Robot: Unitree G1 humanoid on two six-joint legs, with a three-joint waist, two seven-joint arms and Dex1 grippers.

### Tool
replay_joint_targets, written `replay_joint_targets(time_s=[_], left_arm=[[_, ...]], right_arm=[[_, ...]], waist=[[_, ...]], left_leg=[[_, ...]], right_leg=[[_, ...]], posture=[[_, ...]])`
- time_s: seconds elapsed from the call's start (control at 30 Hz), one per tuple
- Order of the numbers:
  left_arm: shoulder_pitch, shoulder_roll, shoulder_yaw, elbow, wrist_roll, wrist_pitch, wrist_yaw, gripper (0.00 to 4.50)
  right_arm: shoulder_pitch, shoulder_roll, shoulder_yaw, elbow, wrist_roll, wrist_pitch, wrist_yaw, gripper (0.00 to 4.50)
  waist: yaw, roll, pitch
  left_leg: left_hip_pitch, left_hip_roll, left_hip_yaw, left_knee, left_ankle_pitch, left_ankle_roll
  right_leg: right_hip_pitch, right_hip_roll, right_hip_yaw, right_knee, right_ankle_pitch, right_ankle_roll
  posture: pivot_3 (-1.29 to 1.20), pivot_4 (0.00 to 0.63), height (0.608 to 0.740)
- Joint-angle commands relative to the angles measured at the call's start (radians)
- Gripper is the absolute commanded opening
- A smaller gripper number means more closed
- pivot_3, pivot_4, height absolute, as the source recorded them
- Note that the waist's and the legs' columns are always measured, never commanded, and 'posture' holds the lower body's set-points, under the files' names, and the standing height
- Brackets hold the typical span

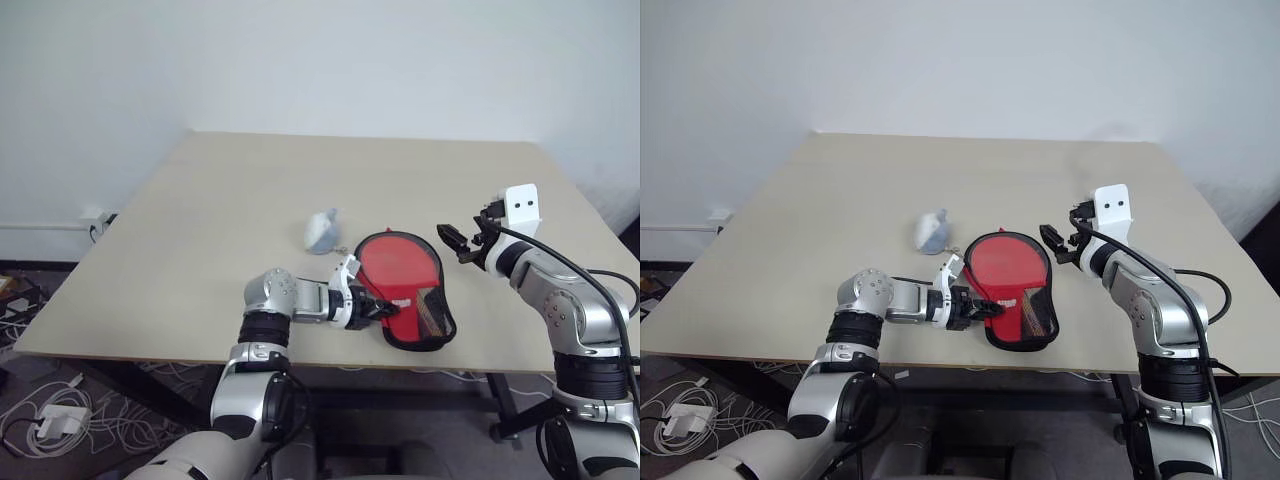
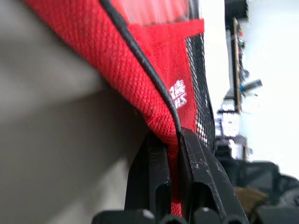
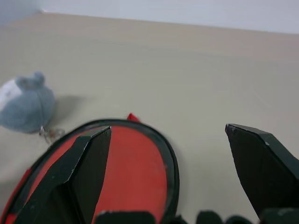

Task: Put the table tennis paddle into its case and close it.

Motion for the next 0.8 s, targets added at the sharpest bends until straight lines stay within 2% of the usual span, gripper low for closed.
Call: replay_joint_targets(time_s=[0.03,0.17,0.27,0.5,0.67,0.8], left_arm=[[-0.003,-0.004,-0.055,-0.087,-0.056,0.076,-0.041,0.04],[-0.002,0.004,-0.115,-0.107,-0.056,0.109,-0.069,0.04],[0.026,0.01,-0.263,-0.141,-0.114,0.118,-0.107,0.04],[0.032,0.028,-0.37,-0.19,-0.157,0.118,-0.144,0.04],[0.034,0.035,-0.393,-0.196,-0.132,0.116,-0.133,0.04],[0.049,0.053,-0.396,-0.279,-0.087,0.024,-0.092,0.04]], right_arm=[[-0.028,0.001,-0.01,-0.019,-0.008,-0.022,-0.005,4.24],[-0.032,0.006,-0.006,-0.014,-0.016,-0.023,-0.005,4.24],[-0.039,0.004,-0.008,-0.004,-0.024,-0.025,-0.006,4.24],[-0.047,0.007,-0.011,-0.003,-0.034,-0.021,-0.003,4.24],[-0.036,0.008,-0.017,-0.021,-0.035,-0.012,-0.012,4.24],[-0.022,0.003,-0.001,-0.021,-0.057,-0.021,-0.018,4.24]], waist=[[-0.001,0.0,0.0],[-0.006,0.0,0.0],[-0.006,0.0,0.0],[-0.008,0.0,0.0],[-0.008,0.0,0.0],[-0.008,0.0,0.0]], left_leg=[[0.0,0.0,0.0,0.0,0.0,0.0],[0.0,0.0,0.0,0.0,0.0,0.0],[0.0,0.0,0.0,0.0,0.0,0.0],[0.0,0.0,0.0,0.0,0.0,0.0],[0.0,0.0,0.0,0.0,0.0,0.0],[0.0,0.0,0.0,0.0,0.0,0.0]], right_leg=[[0.0,0.0,0.0,0.0,0.0,0.0],[0.0,0.0,0.0,0.0,0.0,0.0],[0.0,0.0,0.0,0.0,0.0,-0.001],[0.0,0.0,0.0,0.0,0.001,-0.002],[0.0,0.0,0.0,0.0,0.0,-0.001],[0.0,0.0,0.0,0.0,0.0,-0.001]], posture=[[0.0,0.0,0.74],[0.0,0.0,0.74],[0.0,0.0,0.74],[0.0,0.0,0.74],[0.0,0.0,0.74],[0.0,0.0,0.74]])
